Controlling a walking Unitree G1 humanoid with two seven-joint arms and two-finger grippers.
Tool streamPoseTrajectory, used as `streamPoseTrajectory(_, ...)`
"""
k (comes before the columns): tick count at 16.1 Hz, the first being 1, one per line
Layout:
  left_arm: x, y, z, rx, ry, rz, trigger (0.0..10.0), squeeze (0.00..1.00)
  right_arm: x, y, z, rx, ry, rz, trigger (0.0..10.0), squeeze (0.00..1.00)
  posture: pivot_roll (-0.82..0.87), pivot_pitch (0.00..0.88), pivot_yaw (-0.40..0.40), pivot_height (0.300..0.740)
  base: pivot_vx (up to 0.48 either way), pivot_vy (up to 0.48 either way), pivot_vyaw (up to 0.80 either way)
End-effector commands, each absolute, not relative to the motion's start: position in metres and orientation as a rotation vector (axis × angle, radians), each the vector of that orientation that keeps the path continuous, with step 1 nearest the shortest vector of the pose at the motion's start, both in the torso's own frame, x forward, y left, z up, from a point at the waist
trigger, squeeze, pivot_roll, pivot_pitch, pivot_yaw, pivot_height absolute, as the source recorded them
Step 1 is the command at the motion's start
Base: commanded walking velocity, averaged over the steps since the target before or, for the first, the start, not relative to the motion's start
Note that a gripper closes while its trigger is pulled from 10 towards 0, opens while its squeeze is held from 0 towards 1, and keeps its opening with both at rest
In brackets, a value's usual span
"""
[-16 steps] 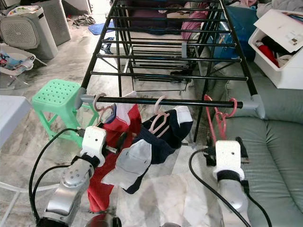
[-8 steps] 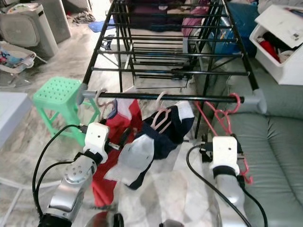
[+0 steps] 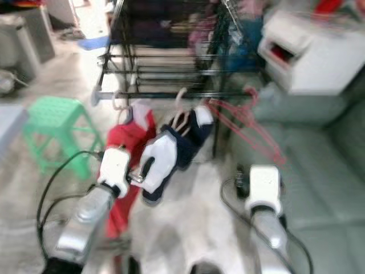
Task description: Hang hanger
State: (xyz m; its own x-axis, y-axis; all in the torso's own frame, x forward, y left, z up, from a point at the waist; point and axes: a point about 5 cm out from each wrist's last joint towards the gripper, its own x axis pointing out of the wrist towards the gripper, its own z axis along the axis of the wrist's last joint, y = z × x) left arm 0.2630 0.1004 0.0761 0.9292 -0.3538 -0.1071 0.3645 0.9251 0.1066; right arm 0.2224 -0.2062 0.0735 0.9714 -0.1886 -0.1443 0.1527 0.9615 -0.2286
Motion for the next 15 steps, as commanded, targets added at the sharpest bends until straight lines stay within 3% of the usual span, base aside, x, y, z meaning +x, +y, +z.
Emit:
streamPoseTrajectory(1, 0.261, 0.101, 0.073, 0.133, 0.101, -0.367, 10.0, 0.0, 0.227, -0.202, 0.076, -0.205, 0.148, -0.15, 10.0, 0.0, -0.03, 0.0, 0.015, 0.74, -0.36, 0.0, 0.0)
streamPoseTrajectory(5, 0.262, 0.101, 0.072, 0.139, 0.098, -0.37, 10.0, 0.0, 0.228, -0.202, 0.075, -0.182, 0.148, -0.154, 10.0, 0.0, -0.03, 0.0, 0.022, 0.74, -0.342, 0.0, 0.0)
streamPoseTrajectory(9, 0.264, 0.104, 0.074, 0.144, 0.085, -0.33, 10.0, 0.0, 0.231, -0.195, 0.075, -0.179, 0.136, -0.129, 10.0, 0.0, -0.02, 0.0, 0.025, 0.74, 0.0, 0.0, 0.0)
streamPoseTrajectory(15, 0.267, 0.11, 0.072, 0.149, 0.099, -0.261, 10.0, 0.0, 0.236, -0.184, 0.078, -0.174, 0.108, -0.07, 10.0, 0.0, -0.01, 0.0, 0.02, 0.74, 0.0, 0.0, 0.72)
